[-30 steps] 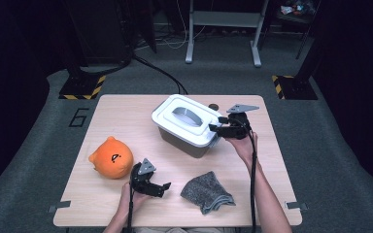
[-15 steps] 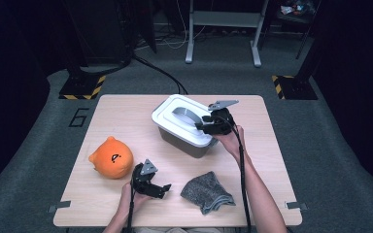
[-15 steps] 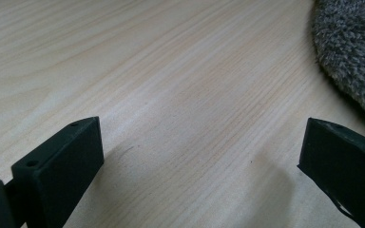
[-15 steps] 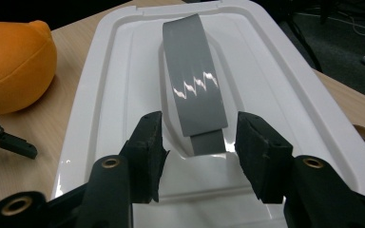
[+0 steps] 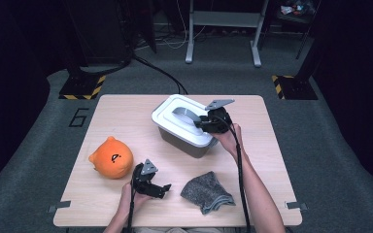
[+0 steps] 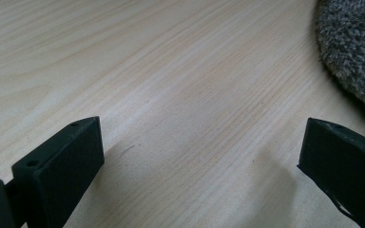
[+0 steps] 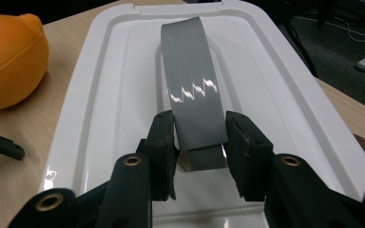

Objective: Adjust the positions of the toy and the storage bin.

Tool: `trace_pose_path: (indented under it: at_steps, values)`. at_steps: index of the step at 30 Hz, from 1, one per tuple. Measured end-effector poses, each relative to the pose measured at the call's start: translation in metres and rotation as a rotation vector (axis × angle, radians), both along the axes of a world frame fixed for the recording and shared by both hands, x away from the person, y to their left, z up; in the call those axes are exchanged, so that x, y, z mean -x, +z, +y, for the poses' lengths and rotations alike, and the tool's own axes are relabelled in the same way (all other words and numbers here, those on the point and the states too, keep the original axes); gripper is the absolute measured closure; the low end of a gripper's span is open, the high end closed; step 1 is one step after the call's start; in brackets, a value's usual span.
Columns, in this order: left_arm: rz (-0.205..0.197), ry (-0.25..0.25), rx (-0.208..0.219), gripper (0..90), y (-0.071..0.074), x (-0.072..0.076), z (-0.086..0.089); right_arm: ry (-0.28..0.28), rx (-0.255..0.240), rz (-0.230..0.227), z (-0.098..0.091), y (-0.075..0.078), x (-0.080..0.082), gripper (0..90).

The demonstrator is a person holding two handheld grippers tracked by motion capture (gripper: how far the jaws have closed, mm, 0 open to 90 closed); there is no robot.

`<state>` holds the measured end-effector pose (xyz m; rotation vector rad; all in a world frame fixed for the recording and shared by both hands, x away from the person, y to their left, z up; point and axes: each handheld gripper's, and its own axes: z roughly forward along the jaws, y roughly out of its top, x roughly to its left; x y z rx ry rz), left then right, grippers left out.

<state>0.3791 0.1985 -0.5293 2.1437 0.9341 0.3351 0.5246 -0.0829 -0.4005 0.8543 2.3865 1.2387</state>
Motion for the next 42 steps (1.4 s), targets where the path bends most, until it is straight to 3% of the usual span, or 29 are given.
trace_pose_path:
  at_steps: [4, 9, 15, 19, 22, 24, 29, 33, 35, 39, 42]
  values:
    - [-0.011, -0.004, -0.022, 1.0, 0.0, 0.001, -0.001, -0.003, 0.005, -0.007, 0.0, 0.0, 0.001, 64.2]
    - [-0.008, 0.009, -0.02, 1.3, 0.0, 0.002, -0.001, -0.019, 0.013, -0.011, 0.001, 0.0, 0.005, 64.5]
    - [-0.031, 0.009, -0.078, 1.4, -0.001, 0.005, -0.004, -0.072, 0.021, 0.0, 0.0, 0.002, 0.016, 64.6]
    - [-0.03, 0.012, -0.076, 1.4, -0.001, 0.005, -0.004, -0.117, 0.017, 0.018, -0.002, 0.002, 0.026, 64.6]
    - [-0.03, 0.011, -0.076, 1.2, -0.001, 0.005, -0.004, -0.101, 0.02, 0.016, -0.004, 0.002, 0.025, 61.7]
    - [-0.03, 0.008, -0.081, 1.2, -0.001, 0.005, -0.004, -0.055, 0.009, 0.018, -0.003, 0.005, 0.021, 52.9]
    - [-0.034, 0.002, -0.09, 1.2, 0.0, 0.005, -0.004, -0.029, 0.042, -0.011, 0.009, 0.019, 0.01, 52.1]
    - [-0.037, 0.005, -0.09, 1.2, 0.0, 0.005, -0.004, -0.03, 0.066, -0.011, 0.025, 0.026, 0.003, 56.4]
    - [-0.037, 0.004, -0.091, 1.3, 0.0, 0.005, -0.004, -0.017, 0.082, -0.037, 0.03, 0.027, 0.0, 62.6]
    - [-0.037, 0.005, -0.09, 1.3, 0.0, 0.005, -0.004, -0.027, 0.074, 0.0, 0.032, 0.023, -0.005, 65.3]
    - [-0.037, 0.004, -0.09, 1.3, 0.0, 0.005, -0.004, -0.034, 0.072, 0.003, 0.031, 0.022, -0.004, 66.0]
